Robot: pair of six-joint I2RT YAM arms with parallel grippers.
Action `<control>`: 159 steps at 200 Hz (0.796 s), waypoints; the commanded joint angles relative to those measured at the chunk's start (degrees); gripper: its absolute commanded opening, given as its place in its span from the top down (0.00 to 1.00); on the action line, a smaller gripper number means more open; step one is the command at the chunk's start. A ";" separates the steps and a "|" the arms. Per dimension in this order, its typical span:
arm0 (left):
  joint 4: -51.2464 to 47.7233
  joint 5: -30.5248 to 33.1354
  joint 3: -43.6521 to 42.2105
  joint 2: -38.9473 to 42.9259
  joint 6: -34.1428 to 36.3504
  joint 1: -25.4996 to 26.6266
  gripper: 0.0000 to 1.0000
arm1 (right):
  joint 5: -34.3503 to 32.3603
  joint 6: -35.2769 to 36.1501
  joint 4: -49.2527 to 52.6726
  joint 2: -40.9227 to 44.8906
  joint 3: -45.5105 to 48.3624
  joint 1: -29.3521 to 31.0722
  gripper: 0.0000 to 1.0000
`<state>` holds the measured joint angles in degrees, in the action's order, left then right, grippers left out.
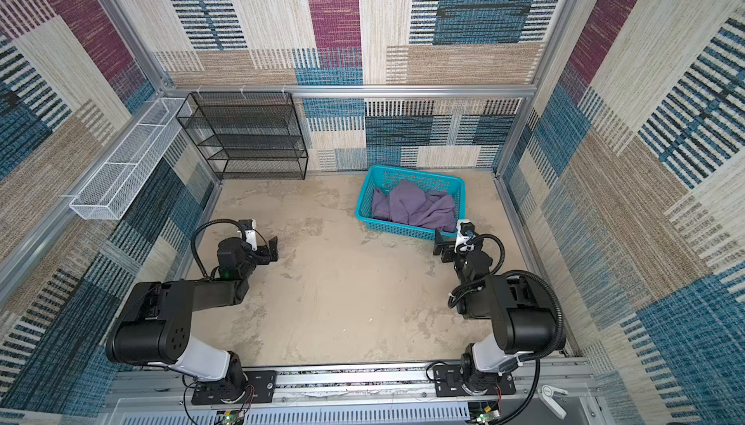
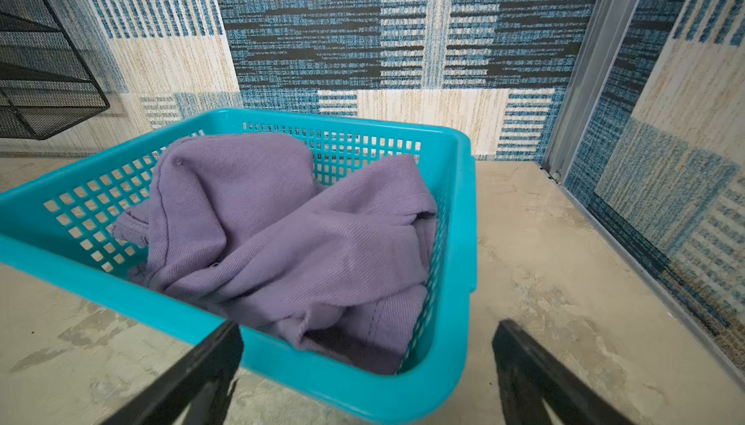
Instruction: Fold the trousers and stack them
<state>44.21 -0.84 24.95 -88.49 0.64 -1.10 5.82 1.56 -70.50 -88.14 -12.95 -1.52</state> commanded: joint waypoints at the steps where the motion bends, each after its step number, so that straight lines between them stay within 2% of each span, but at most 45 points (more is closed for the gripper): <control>1: 1.59 -0.75 0.20 -0.02 1.20 -0.13 0.01 | -0.29 0.05 -2.02 0.17 0.21 -0.06 0.00; 148: 1.65 -0.75 0.13 0.14 1.19 -0.13 0.01 | -0.94 -0.15 -2.25 0.24 0.24 -0.08 0.00; 159: 1.74 -0.66 -0.06 0.75 1.14 -0.13 0.01 | -3.16 -1.12 1.90 1.86 -1.31 -0.07 0.00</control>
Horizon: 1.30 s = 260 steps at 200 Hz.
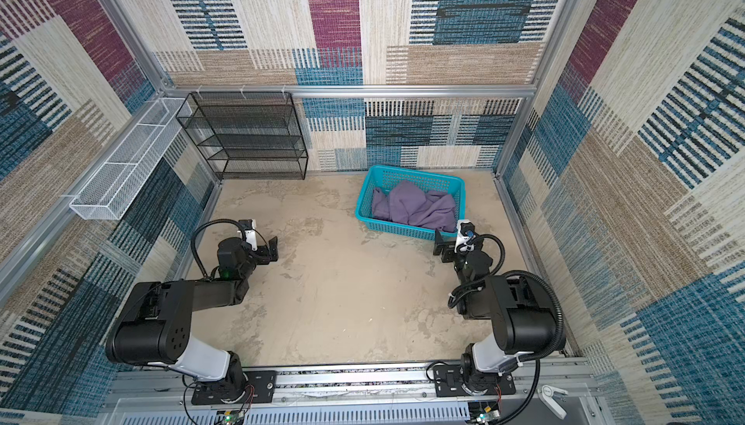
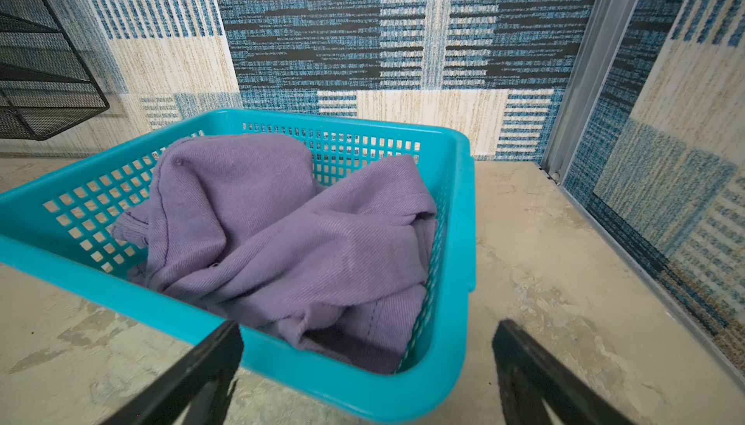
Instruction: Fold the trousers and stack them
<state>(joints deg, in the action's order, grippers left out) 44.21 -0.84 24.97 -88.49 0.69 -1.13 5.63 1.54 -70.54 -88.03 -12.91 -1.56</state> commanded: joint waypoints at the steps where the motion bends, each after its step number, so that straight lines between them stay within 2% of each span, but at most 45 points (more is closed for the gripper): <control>1: 1.62 -0.57 -0.09 0.81 1.04 -0.10 0.01 | -3.06 -1.14 2.54 2.00 -1.56 -0.02 0.00; 27: -4.02 3.20 0.86 6.09 -0.22 -0.02 0.01 | -1.04 -0.15 16.40 6.93 -7.49 0.07 0.01; 54: -12.07 13.05 2.11 13.05 -2.54 1.16 0.01 | -9.48 -8.72 26.98 12.27 -9.71 0.21 0.00; 69: -16.09 16.88 3.03 17.70 -7.41 1.30 0.01 | -11.63 -12.30 32.62 17.48 -9.80 0.33 0.00; 102: -26.50 17.44 7.01 25.38 -19.43 1.30 0.01 | -22.68 -16.16 43.51 29.47 -10.60 1.11 0.00; 118: -31.28 13.29 10.08 26.79 -25.70 1.21 0.01 | -24.90 -18.72 49.56 32.54 -13.53 1.47 0.01; 130: -33.76 6.66 13.26 26.35 -27.20 1.28 0.01 | -22.19 -18.68 55.74 30.96 -18.34 1.55 0.00; 146: -34.73 -4.36 18.16 23.27 -27.58 1.13 0.01 | -19.82 -20.32 67.07 24.77 -28.03 2.29 0.00; 157: -36.01 -10.24 22.35 20.33 -29.06 1.14 0.01 | -18.07 -19.91 71.13 20.86 -33.39 3.58 0.00; 184: -41.60 -16.03 31.68 12.66 -32.99 1.13 0.01 | -9.99 -17.86 72.90 16.33 -40.76 6.51 0.01; 217: -37.80 -26.60 35.23 7.96 -35.54 1.13 0.01 | -2.72 -16.69 84.28 6.98 -53.07 7.01 0.10; 233: -36.39 -24.21 33.93 9.79 -38.49 1.21 0.01 | 0.91 -16.74 87.81 2.70 -57.37 7.17 0.10; 260: -45.08 -13.50 32.59 17.55 -41.26 1.41 0.01 | 3.91 -16.64 89.56 -2.52 -61.17 8.25 0.10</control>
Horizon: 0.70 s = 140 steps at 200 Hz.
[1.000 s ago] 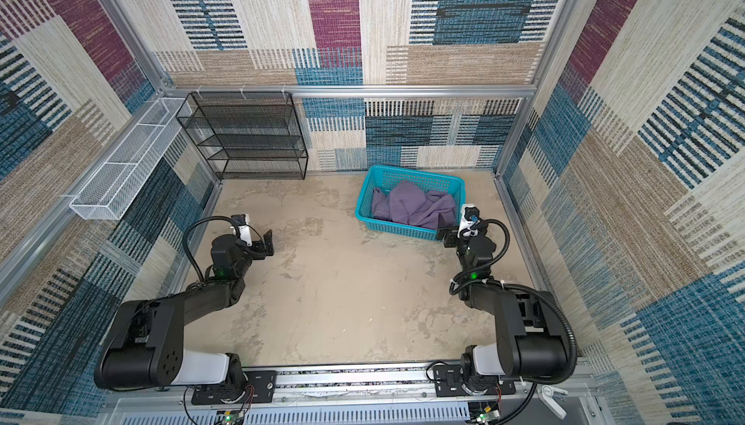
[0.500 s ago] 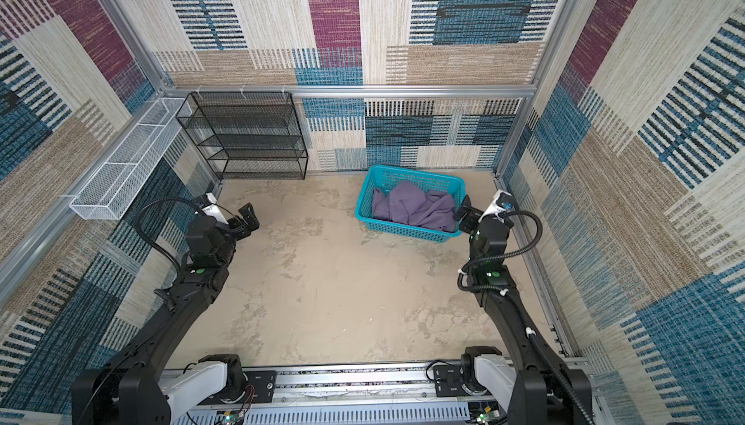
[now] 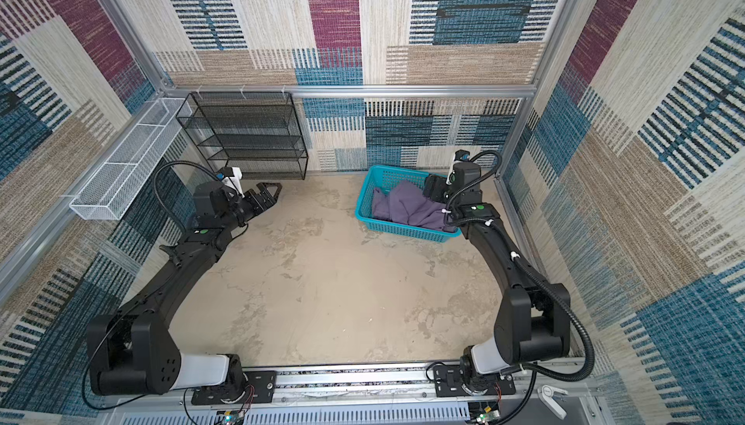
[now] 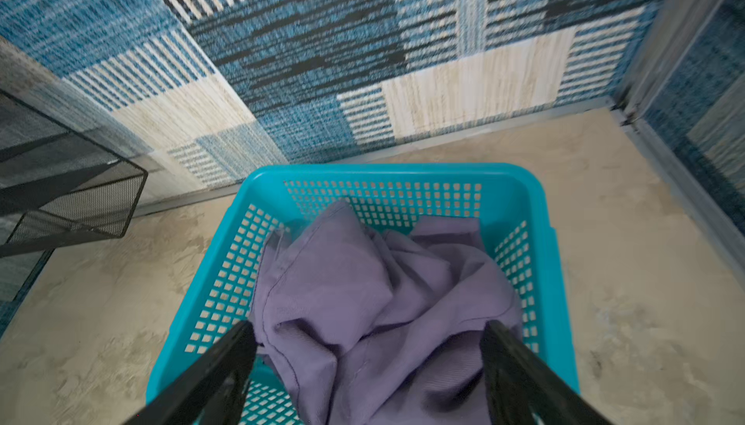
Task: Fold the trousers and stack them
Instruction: 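Reach the right gripper into the teal basket while the left arm rises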
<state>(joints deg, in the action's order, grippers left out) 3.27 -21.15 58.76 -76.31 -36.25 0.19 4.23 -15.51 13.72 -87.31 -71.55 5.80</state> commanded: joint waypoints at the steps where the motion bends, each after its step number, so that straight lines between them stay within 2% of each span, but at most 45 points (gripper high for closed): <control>1: -4.19 6.99 -1.42 5.69 -4.34 0.13 0.01 | 5.37 0.40 5.37 -3.45 -2.67 0.97 0.10; 19: -2.04 12.64 -7.20 12.23 -10.23 -0.34 0.01 | 8.56 0.22 4.97 -6.06 -4.00 1.55 0.10; 29: -0.31 13.21 -11.22 15.64 -16.15 -1.34 0.01 | 10.07 -0.68 4.43 -7.38 -4.33 1.58 0.10; 35: 1.38 12.16 -13.16 17.29 -17.35 -2.18 0.01 | 10.52 -1.32 4.35 -8.21 -4.66 1.58 0.10; 45: 3.68 10.50 -14.37 18.79 -15.62 -3.03 0.01 | 11.25 -2.08 4.63 -9.86 -5.57 1.58 0.11; 60: -1.76 10.79 -11.62 18.87 -12.18 -3.11 0.01 | 12.84 -2.87 5.66 -12.82 -7.54 1.67 0.13; 79: -5.20 9.21 -8.62 17.26 -8.45 -3.09 0.14 | 13.26 -3.89 9.20 -17.89 -11.58 1.84 0.20; 105: -7.32 7.35 -7.61 16.38 -6.13 -3.11 0.15 | 13.61 -6.34 10.98 -24.79 -15.38 1.93 0.25; 123: -8.91 4.96 -6.63 15.51 -5.32 -3.13 0.22 | 11.90 -7.87 10.94 -28.63 -18.52 2.09 0.30; 133: -9.98 2.79 -5.91 14.77 -4.26 -3.01 0.27 | 11.30 -8.59 10.36 -30.16 -19.90 2.08 0.36; 140: -11.08 2.03 -5.48 14.30 -4.09 -2.88 0.28 | 11.39 -8.94 9.91 -30.94 -21.98 2.16 0.46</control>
<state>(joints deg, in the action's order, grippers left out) -4.73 -14.41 51.79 -60.90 -43.42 -2.92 16.25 -21.37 24.25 -115.87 -89.67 7.81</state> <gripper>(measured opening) 0.735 0.654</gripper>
